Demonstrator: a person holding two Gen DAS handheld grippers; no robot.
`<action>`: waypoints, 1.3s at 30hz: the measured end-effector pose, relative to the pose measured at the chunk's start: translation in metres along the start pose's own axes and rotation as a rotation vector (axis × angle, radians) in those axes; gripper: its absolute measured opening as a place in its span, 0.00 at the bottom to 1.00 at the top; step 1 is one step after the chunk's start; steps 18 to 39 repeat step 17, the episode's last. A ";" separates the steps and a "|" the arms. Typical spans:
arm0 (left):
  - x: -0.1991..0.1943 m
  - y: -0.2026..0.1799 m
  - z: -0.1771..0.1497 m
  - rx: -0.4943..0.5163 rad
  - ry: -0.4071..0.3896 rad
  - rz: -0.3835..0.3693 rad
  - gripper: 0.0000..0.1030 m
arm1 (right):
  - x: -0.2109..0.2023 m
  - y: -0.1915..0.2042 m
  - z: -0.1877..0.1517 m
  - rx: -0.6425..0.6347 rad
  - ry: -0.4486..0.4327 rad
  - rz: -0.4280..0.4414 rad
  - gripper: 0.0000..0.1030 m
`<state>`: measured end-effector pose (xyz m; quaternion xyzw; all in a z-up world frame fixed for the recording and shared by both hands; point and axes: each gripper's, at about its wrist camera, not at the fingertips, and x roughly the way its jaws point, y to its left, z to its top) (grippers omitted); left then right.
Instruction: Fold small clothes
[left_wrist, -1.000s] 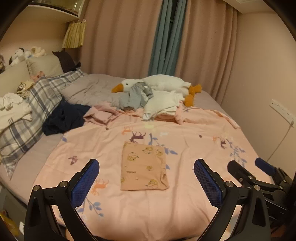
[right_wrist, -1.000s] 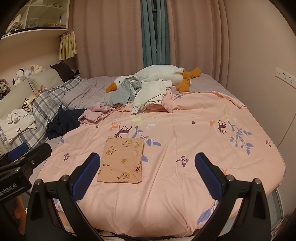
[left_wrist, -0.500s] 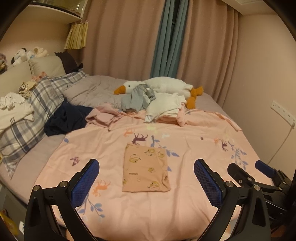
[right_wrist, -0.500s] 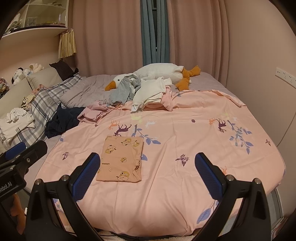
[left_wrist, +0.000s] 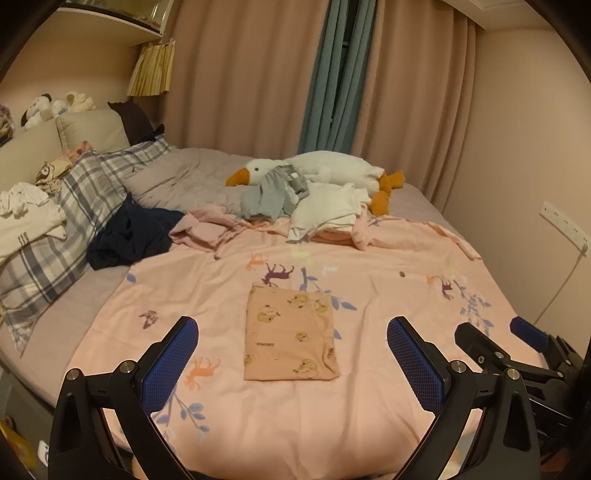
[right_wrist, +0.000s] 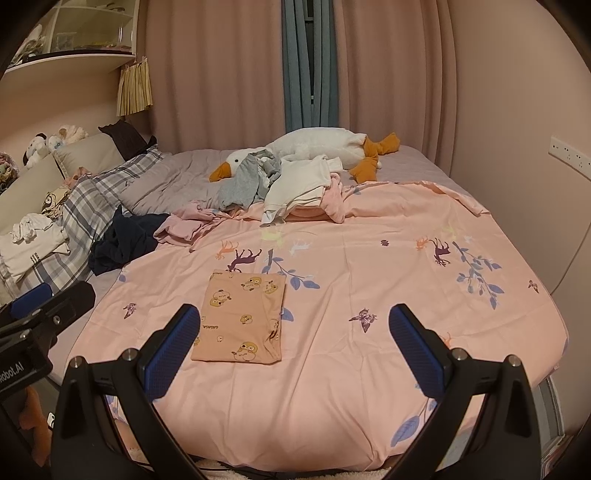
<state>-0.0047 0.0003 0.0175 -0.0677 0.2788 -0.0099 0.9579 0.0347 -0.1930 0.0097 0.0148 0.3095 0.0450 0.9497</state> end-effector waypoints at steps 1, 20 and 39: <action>0.000 0.000 0.000 -0.001 0.002 0.001 0.98 | 0.000 0.000 0.000 -0.001 0.000 0.004 1.00; 0.001 -0.003 -0.003 -0.014 0.010 0.019 0.98 | 0.000 -0.006 0.005 -0.012 -0.008 -0.011 1.00; 0.001 -0.003 -0.003 -0.014 0.010 0.019 0.98 | 0.000 -0.006 0.005 -0.012 -0.008 -0.011 1.00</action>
